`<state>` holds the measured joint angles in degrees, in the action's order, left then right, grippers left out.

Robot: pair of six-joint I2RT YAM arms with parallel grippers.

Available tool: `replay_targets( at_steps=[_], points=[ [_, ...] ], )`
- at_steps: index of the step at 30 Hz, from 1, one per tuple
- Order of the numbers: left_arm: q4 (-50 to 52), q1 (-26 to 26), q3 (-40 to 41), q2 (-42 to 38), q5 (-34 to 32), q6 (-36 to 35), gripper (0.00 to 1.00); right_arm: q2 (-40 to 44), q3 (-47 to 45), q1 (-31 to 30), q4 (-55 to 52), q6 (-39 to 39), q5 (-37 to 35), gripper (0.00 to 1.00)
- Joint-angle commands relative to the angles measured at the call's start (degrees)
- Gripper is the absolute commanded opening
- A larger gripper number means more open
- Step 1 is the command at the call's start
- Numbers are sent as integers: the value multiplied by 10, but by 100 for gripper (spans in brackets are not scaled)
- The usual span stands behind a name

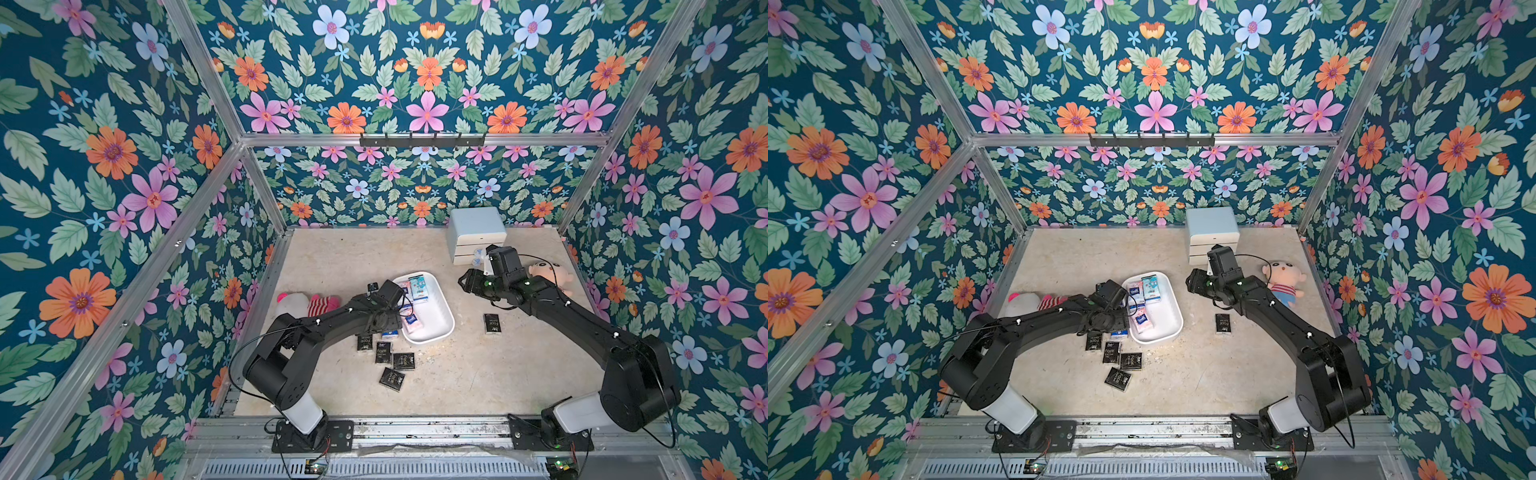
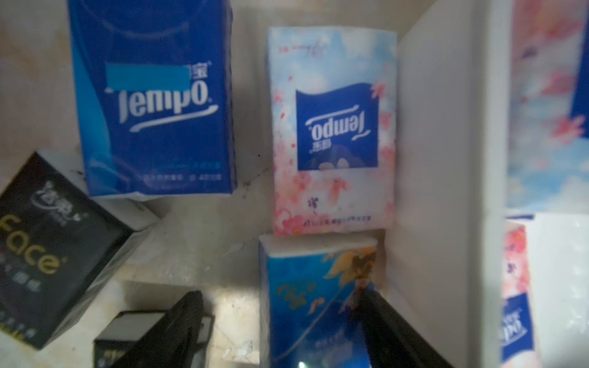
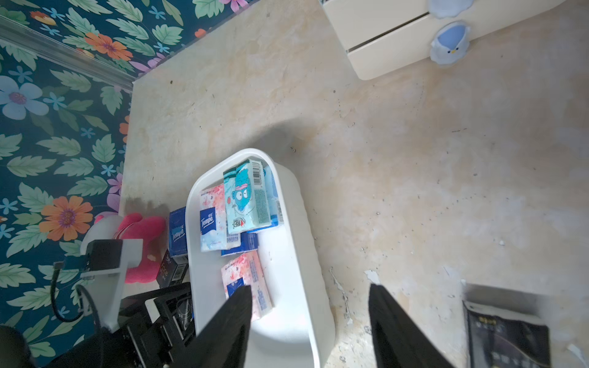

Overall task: Put the pocket tissues into the storage box
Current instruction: Pick up the pocket tissues from the center of the board.

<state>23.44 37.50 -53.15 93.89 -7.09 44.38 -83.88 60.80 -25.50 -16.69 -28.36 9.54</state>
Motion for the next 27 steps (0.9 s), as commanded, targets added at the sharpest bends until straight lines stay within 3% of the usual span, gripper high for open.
replay_targets(
  at_steps=[1, 19, 22, 27],
  points=[
    [-15, -1, 5, 4, 8, 1, 85, 5, 1, 0, -11, 12, -11, 63],
    [-17, 0, 10, 4, 22, 6, 84, 6, -11, 0, -11, 7, -12, 63],
    [-20, 0, 15, 2, 22, 7, 72, 6, -11, 0, -12, 6, -14, 63],
    [-23, 0, 19, -12, 27, 10, 44, 7, -11, 0, -13, 7, -13, 63]
  ],
)
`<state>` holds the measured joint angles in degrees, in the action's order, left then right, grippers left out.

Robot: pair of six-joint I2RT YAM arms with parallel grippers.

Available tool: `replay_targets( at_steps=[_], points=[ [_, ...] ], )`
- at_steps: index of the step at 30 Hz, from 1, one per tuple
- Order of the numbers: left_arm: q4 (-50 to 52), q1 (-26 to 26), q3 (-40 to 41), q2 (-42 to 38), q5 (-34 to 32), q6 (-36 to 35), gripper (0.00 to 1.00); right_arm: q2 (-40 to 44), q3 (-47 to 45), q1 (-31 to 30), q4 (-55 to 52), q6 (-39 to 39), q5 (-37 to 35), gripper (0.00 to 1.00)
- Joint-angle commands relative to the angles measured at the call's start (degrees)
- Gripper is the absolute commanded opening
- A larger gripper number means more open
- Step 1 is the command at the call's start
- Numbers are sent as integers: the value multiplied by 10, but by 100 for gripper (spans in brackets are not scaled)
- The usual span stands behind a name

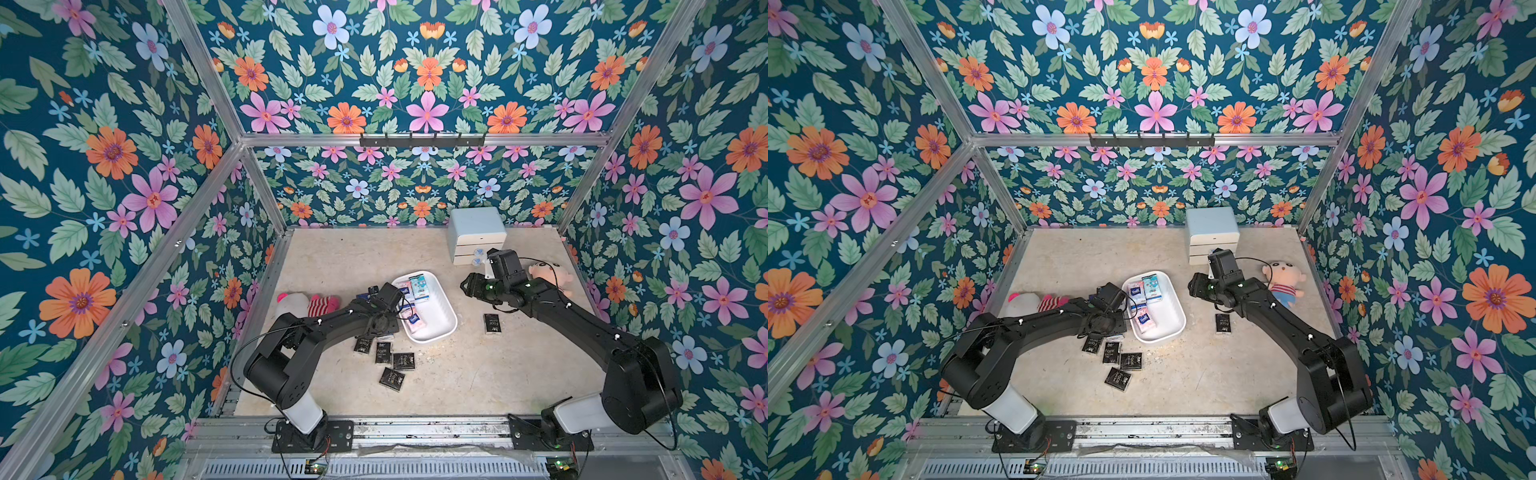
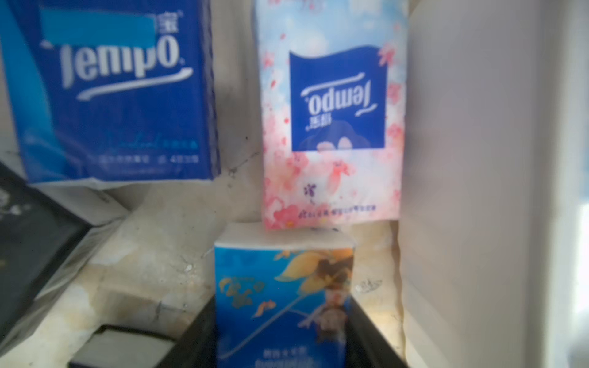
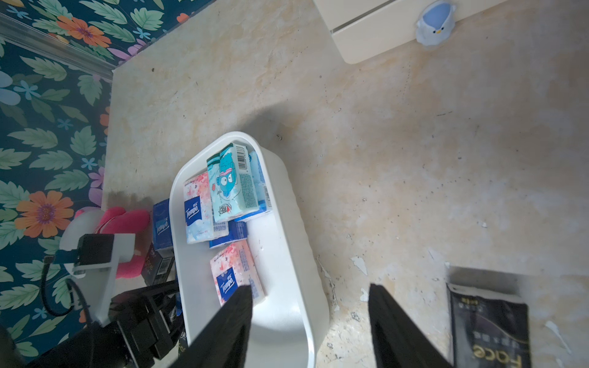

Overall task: Put the pocket tissues into the storage box
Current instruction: Pick up the pocket tissues from the center of the board, then place the pocket tissues in the storage box.

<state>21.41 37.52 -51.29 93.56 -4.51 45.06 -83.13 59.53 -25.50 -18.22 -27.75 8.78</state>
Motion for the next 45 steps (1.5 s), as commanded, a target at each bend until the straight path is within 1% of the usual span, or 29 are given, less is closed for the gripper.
replay_targets(
  at_steps=[1, 2, 3, 7, 10, 14, 17, 20, 23, 27, 30, 36, 41, 43, 45],
  points=[
    [-3, 0, 0, -12, 2, 3, 40, 0, 2, 0, 1, 1, -5, 63],
    [-2, 0, 0, -15, 4, 6, 38, 0, 3, 0, -2, 2, -4, 63],
    [1, 0, 1, -20, 2, 10, 38, 0, 4, 0, -3, 4, -3, 63],
    [26, 1, 3, -50, -6, 29, 41, 4, 3, 0, -10, 12, -1, 63],
    [50, 6, 3, -87, -11, 45, 43, 9, -3, -1, -9, 16, 3, 63],
    [73, 31, -16, -126, -23, 78, 45, 20, -23, 0, 0, 13, 12, 63],
    [73, 55, -41, -134, -31, 108, 46, 30, -39, 0, 6, 9, 23, 63],
    [64, 80, -78, -113, -41, 123, 46, 37, -45, 0, 5, 9, 21, 63],
    [58, 98, -117, -66, -46, 130, 46, 44, -53, 0, 12, 7, 24, 63],
    [64, 104, -156, -7, -62, 150, 46, 50, -60, 0, 13, 5, 23, 63],
    [73, 105, -173, 23, -80, 166, 46, 57, -64, -1, 14, 6, 20, 63],
    [92, 106, -200, 73, -84, 167, 46, 63, -70, -1, 13, 10, 13, 63],
    [100, 112, -199, 89, -89, 177, 47, 61, -70, 0, 17, 15, 13, 62],
    [100, 113, -197, 90, -89, 180, 48, 57, -70, 0, 20, 16, 14, 63],
    [100, 113, -197, 92, -88, 180, 52, 50, -68, 0, 24, 18, 16, 63]
  ],
)
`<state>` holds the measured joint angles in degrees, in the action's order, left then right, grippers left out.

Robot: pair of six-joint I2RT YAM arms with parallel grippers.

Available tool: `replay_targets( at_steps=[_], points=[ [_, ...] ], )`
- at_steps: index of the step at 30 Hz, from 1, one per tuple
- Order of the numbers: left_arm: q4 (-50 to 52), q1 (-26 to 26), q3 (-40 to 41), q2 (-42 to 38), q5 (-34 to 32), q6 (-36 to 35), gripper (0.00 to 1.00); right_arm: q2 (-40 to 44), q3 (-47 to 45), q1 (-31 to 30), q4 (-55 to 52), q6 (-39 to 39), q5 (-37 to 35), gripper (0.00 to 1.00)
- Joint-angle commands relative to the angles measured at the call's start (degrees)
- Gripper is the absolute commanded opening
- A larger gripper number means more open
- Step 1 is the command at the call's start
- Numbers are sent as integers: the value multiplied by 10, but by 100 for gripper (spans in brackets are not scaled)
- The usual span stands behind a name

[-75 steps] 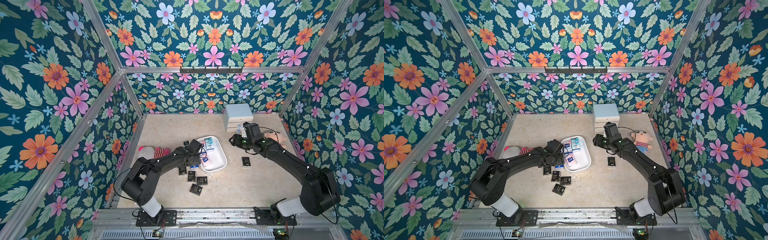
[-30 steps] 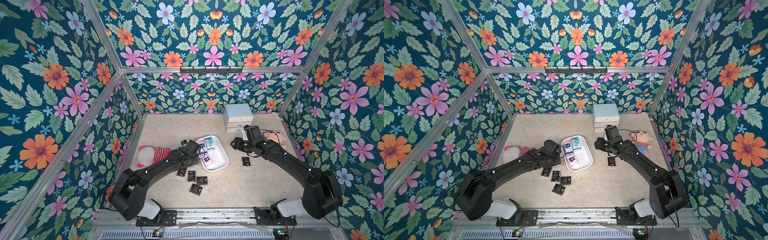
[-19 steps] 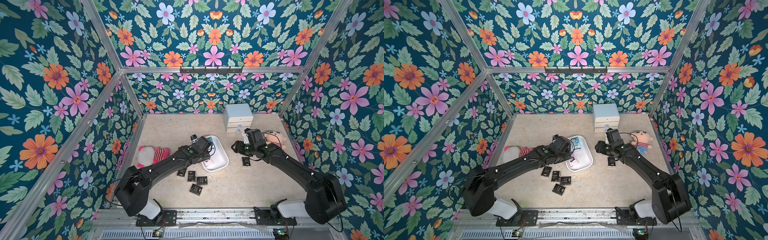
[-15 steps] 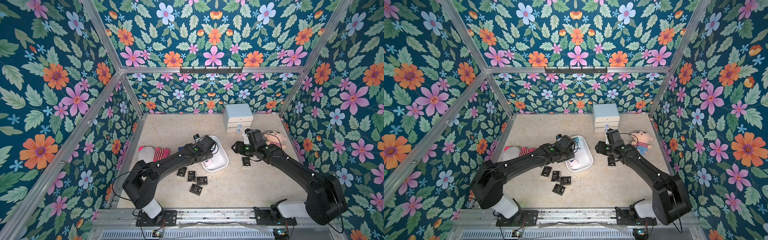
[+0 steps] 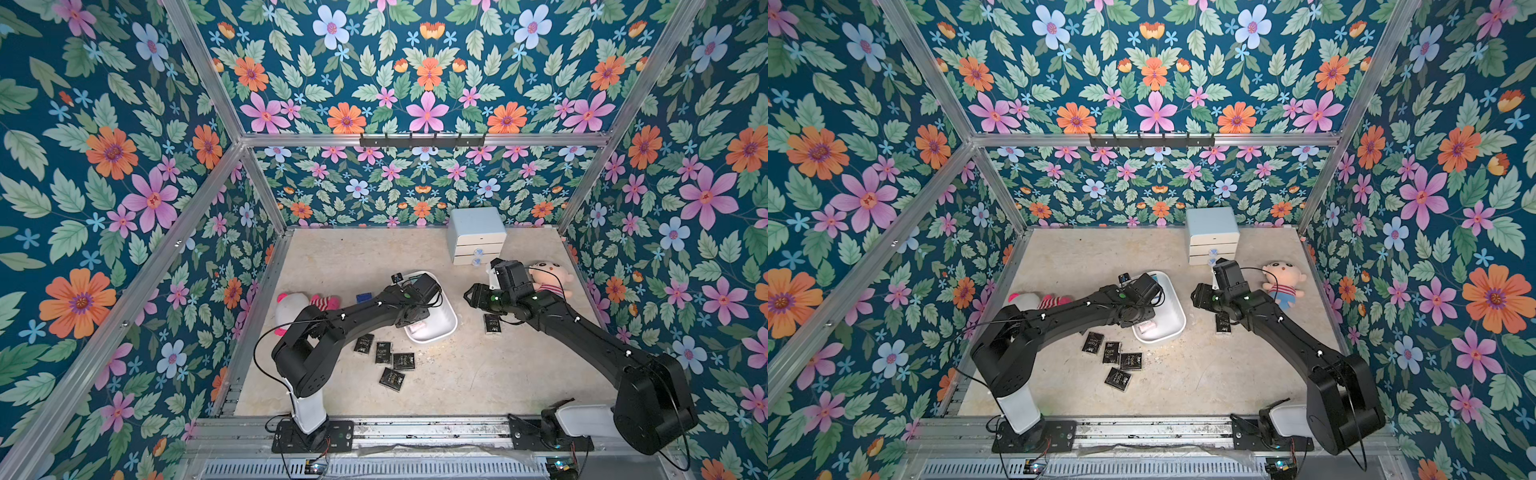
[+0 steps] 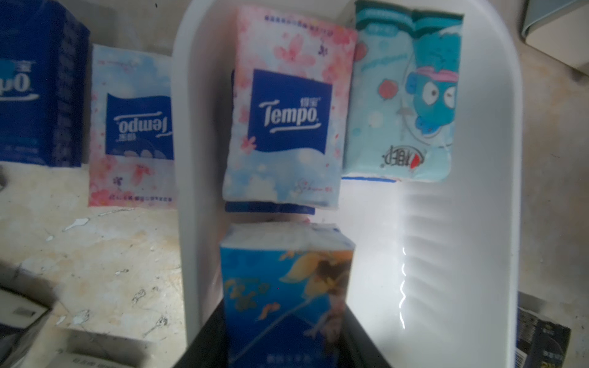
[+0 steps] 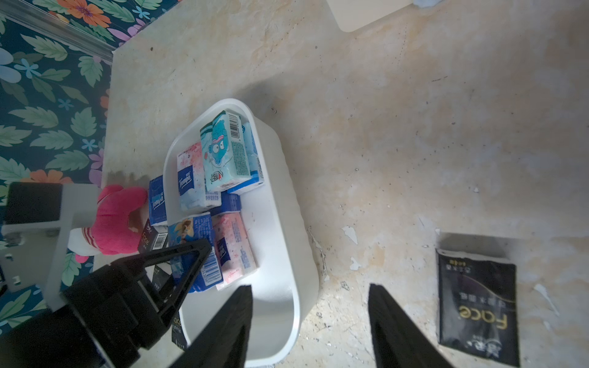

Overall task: Put the pocket tissues into the storage box
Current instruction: Place the pocket tissues in the storage box, then adjust the storage box at the center of the board.

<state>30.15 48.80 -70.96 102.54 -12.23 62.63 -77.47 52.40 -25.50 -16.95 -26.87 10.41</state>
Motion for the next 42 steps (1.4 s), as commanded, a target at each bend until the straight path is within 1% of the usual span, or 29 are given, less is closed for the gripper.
replay_targets(
  at_steps=[1, 3, 6, 13, 17, 19, 22, 26, 29, 31, 33, 35, 37, 42],
  points=[
    [12, 1, -2, 2, -11, 6, 55, -9, 4, 0, 13, 10, 1, 63],
    [15, 1, -7, 2, -13, 7, 60, -19, 9, 0, 18, 14, 6, 63],
    [24, 2, -17, -1, -16, 7, 66, -39, 19, 0, 32, 26, 27, 63],
    [39, 2, -41, -37, -35, 6, 70, -105, 53, -3, 40, 62, 86, 61],
    [51, 0, -39, -79, -65, 6, 71, -145, 72, -18, 32, 73, 77, 59],
    [51, -6, -22, -106, -77, 3, 72, -161, 80, -30, 35, 77, 67, 58],
    [43, -26, 29, -156, -76, 1, 73, -202, 99, -44, 25, 78, 39, 56],
    [8, -64, 133, -245, -59, 1, 73, -236, 114, -48, 20, 71, 10, 47],
    [-2, -100, 200, -308, -40, 8, 73, -252, 121, -49, 16, 62, -5, 37],
    [-5, -121, 235, -344, -28, 10, 73, -252, 125, -48, 14, 54, -11, 32],
    [-1, -132, 255, -368, -27, 8, 73, -245, 121, -49, 14, 44, -19, 28],
    [5, -135, 268, -382, -35, 3, 73, -236, 113, -49, 13, 38, -29, 24],
    [6, -141, 280, -386, -34, 0, 74, -230, 107, -48, 8, 33, -33, 24],
    [-10, -156, 288, -375, -17, -28, 74, -204, 84, -49, -17, 19, -60, 21]
  ],
)
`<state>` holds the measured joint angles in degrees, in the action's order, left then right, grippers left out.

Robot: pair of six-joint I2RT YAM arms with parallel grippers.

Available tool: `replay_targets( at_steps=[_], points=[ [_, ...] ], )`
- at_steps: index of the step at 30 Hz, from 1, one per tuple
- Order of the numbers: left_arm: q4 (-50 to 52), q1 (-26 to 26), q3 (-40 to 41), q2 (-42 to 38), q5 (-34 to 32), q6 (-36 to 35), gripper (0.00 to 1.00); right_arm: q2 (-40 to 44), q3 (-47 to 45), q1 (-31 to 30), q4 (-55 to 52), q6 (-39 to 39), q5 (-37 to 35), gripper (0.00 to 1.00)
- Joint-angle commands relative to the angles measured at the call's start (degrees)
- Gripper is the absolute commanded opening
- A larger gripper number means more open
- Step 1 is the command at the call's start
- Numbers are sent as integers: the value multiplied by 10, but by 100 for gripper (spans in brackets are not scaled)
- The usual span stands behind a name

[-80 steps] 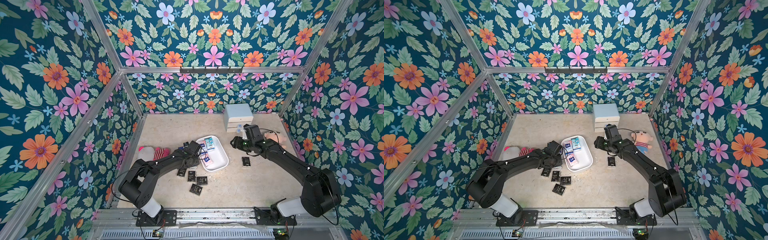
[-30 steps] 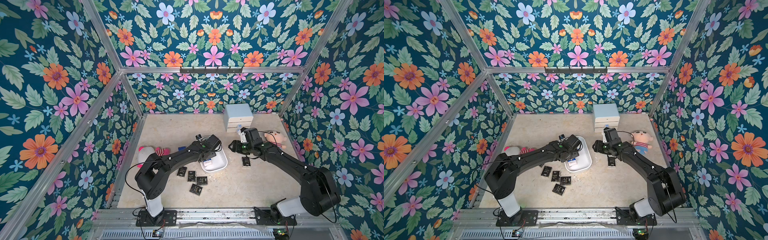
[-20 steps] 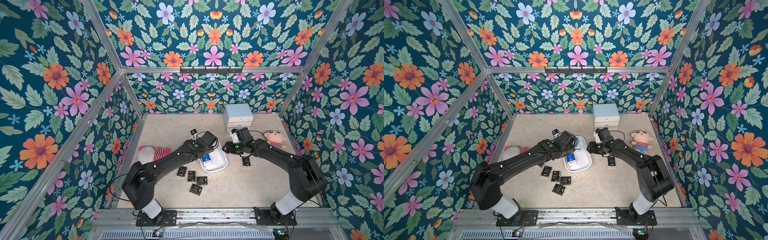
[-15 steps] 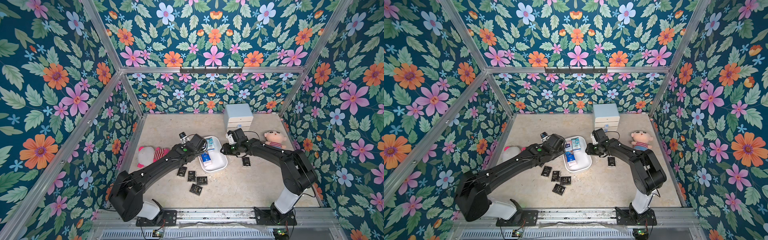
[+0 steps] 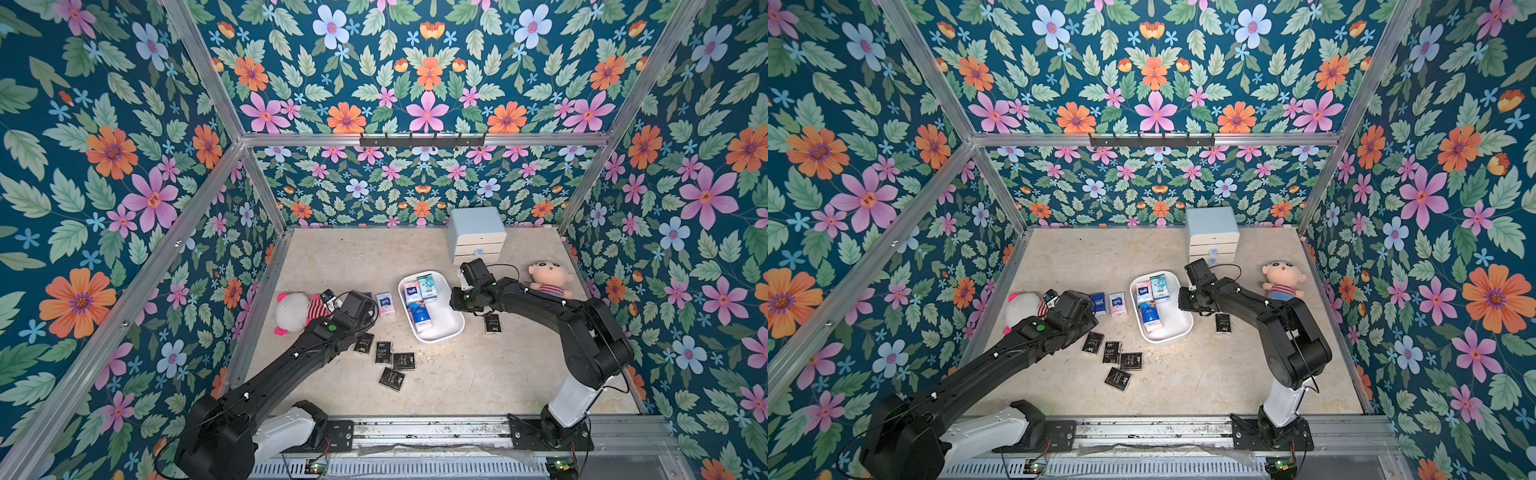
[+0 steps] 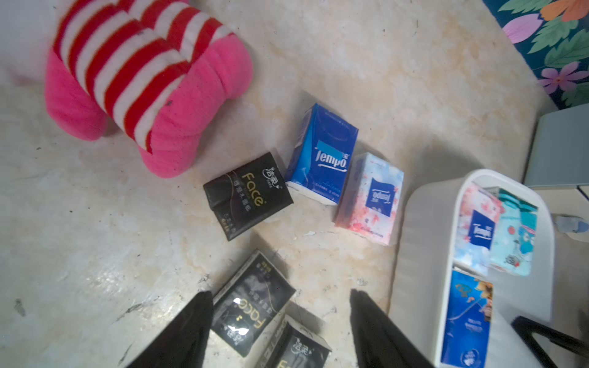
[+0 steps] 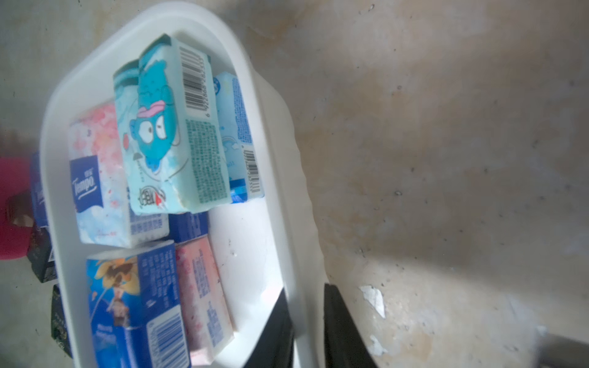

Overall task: Put the pocket tissues into the storage box
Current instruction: Adjust the storage box at the center of the board, then pick up the pocket tissues from the center of the board.

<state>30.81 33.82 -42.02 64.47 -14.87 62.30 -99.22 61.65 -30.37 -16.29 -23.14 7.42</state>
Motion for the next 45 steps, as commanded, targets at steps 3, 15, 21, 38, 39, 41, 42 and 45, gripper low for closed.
replay_targets(
  at_steps=[3, 15, 21, 38, 39, 41, 42, 45],
  points=[
    [-17, -17, -15, 21, 13, -52, 74, 32, -26, 0, -29, -29, -36, 21],
    [-91, -98, 26, 34, 105, -107, 75, 93, 21, -27, -89, -22, -94, 65],
    [-114, -176, 42, 45, 183, -154, 75, 55, 124, -109, -112, -39, -129, 76],
    [-58, -331, -26, 87, 299, -305, 75, -356, 583, -229, -186, -117, -163, 72],
    [-56, -331, -23, 82, 301, -304, 75, -375, 604, -229, -195, -122, -160, 72],
    [-57, -331, -14, 69, 303, -300, 75, -401, 632, -230, -210, -122, -159, 73],
    [-56, -331, -10, 60, 303, -297, 75, -412, 641, -230, -217, -122, -162, 74],
    [-46, -331, -5, 35, 307, -293, 75, -423, 640, -231, -227, -122, -170, 77]
  ],
)
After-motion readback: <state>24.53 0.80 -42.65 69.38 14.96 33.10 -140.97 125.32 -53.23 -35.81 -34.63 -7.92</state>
